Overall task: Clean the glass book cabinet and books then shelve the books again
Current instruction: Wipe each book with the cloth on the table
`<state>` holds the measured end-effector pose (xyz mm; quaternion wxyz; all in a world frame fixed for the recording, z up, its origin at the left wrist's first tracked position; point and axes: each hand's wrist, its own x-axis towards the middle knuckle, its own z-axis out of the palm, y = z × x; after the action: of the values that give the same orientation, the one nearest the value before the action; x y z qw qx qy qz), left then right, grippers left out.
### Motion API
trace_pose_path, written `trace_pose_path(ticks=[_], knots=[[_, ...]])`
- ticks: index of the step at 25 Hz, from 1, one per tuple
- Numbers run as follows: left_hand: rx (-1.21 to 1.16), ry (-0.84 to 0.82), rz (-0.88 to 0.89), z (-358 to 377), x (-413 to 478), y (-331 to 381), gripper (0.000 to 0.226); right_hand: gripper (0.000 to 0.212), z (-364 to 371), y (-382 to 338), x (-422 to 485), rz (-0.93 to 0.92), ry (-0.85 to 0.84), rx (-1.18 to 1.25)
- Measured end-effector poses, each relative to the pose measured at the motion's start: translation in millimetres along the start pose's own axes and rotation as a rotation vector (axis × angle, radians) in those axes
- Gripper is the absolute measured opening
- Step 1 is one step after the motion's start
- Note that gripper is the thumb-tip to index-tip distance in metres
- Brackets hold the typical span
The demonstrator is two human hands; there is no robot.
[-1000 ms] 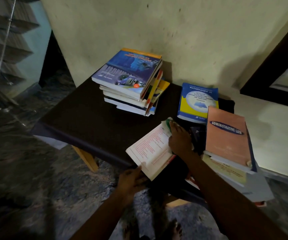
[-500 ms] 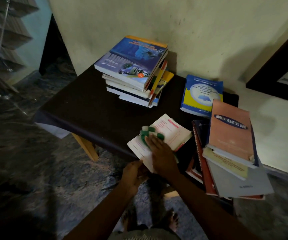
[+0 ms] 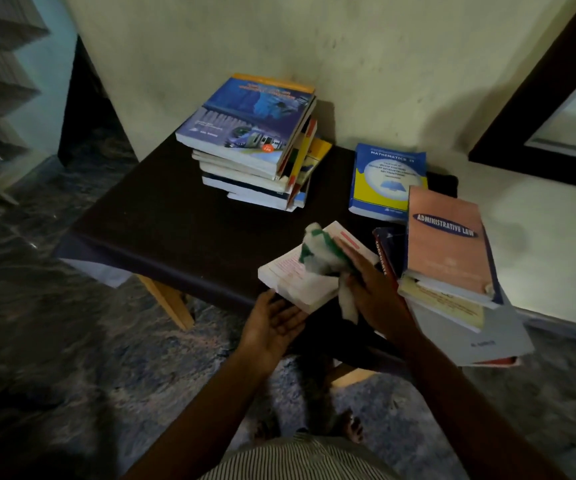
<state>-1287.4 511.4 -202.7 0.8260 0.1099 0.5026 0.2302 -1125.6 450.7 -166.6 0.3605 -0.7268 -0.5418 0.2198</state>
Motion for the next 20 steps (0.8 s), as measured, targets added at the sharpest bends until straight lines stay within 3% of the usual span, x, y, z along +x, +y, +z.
trace_pose_path(ticks=[4,8,14,18,20], knots=[[0.116,0.007,0.058,31.0,-2.6,17.8,0.022,0.053,-23.2,-14.0,12.2,-0.053,0.064,0.103],[0.394,-0.018,0.468,53.1,-8.1,28.6,0.001,0.056,-60.3,-27.4,12.8,-0.089,0.180,0.083],[0.797,-0.175,1.081,100.7,-33.9,33.6,0.020,0.047,-130.3,-37.1,2.5,-0.167,0.421,0.069],[1.015,-0.446,1.575,149.1,-0.7,17.8,0.030,0.049,-177.2,-12.5,-11.9,-0.166,0.570,0.000],[1.260,-0.619,1.808,158.1,38.5,-0.1,0.034,0.049,-187.4,8.9,-20.9,-0.114,0.591,-0.039]])
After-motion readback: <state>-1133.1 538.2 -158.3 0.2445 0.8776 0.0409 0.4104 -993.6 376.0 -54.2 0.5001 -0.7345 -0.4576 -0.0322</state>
